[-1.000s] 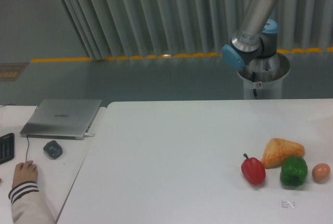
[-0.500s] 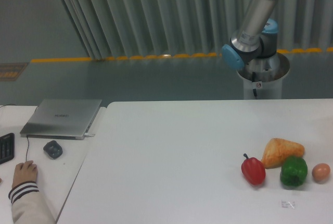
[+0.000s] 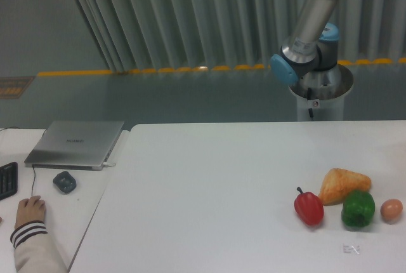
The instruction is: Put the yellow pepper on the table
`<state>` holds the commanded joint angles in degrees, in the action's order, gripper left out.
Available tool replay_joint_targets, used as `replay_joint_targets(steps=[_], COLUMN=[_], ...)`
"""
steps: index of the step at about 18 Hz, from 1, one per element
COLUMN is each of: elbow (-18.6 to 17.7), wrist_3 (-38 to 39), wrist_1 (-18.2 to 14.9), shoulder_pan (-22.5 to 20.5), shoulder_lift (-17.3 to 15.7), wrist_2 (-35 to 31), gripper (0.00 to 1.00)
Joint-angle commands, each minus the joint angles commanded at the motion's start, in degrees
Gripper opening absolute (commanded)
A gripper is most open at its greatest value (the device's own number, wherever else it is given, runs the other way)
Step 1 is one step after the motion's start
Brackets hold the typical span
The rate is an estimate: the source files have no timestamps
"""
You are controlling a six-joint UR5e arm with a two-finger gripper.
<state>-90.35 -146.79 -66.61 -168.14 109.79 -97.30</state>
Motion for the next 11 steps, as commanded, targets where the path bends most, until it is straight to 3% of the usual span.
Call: replay_joint_targets(steps=[7,11], elbow=[-0.3,-2.5], wrist_3=[14.5,23.9], wrist_1=[-7.9,-9.2], shoulder_pan=[6.8,12.6], shoulder_lift=[-6.4,-8.7], wrist_2=[2.6,3.3], gripper=[0.38,0.38])
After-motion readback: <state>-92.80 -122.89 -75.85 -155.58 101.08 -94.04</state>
